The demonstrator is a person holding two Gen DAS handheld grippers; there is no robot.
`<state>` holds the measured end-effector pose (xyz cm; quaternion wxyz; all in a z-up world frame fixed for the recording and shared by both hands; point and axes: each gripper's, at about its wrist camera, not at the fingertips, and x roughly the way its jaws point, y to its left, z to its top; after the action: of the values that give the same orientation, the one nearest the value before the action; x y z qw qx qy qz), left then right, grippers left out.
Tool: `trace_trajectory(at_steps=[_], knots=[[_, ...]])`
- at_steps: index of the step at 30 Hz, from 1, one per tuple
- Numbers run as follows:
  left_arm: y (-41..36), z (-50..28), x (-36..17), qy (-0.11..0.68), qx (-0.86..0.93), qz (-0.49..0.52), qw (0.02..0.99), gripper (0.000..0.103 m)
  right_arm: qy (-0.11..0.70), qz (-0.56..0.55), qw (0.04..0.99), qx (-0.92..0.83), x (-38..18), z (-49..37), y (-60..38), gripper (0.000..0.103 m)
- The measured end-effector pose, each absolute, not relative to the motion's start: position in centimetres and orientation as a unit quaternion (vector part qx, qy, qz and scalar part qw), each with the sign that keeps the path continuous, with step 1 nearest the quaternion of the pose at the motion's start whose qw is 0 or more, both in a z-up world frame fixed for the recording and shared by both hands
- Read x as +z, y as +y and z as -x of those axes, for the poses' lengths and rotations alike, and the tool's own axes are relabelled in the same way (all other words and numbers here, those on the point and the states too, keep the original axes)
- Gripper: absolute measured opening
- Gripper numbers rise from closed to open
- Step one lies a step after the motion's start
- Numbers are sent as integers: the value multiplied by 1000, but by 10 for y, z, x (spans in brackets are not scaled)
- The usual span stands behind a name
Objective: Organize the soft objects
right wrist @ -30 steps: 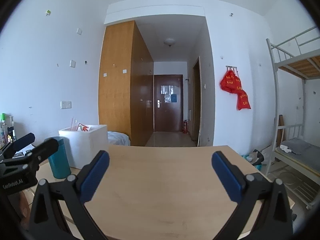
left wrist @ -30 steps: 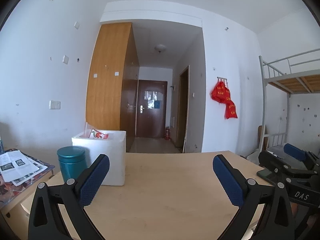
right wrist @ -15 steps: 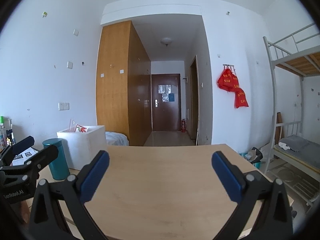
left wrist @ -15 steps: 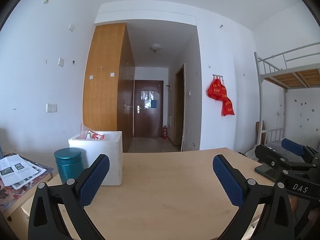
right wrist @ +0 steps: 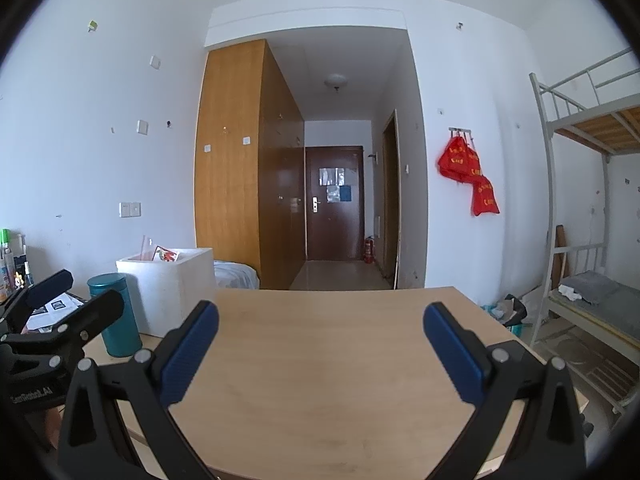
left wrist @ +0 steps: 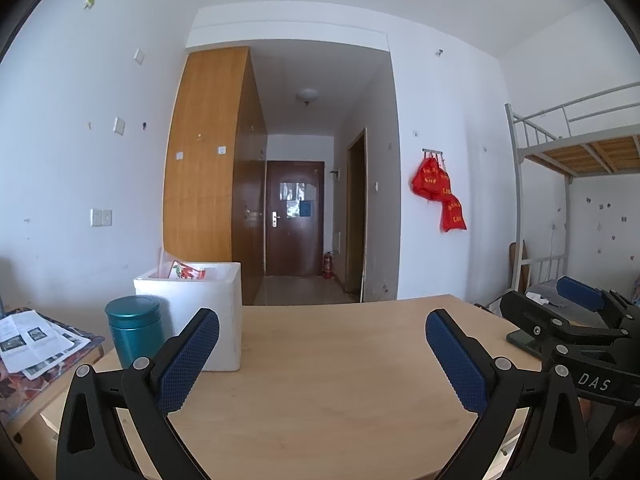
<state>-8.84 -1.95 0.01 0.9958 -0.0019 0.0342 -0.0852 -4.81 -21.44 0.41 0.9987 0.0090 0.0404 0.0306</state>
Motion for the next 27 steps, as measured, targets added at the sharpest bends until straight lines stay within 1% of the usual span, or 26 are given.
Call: trace_trajectory(at_steps=[27], knots=[[-11, 88, -9, 37, -77, 9, 996, 103, 44, -7, 998, 33, 3, 46, -213, 103]])
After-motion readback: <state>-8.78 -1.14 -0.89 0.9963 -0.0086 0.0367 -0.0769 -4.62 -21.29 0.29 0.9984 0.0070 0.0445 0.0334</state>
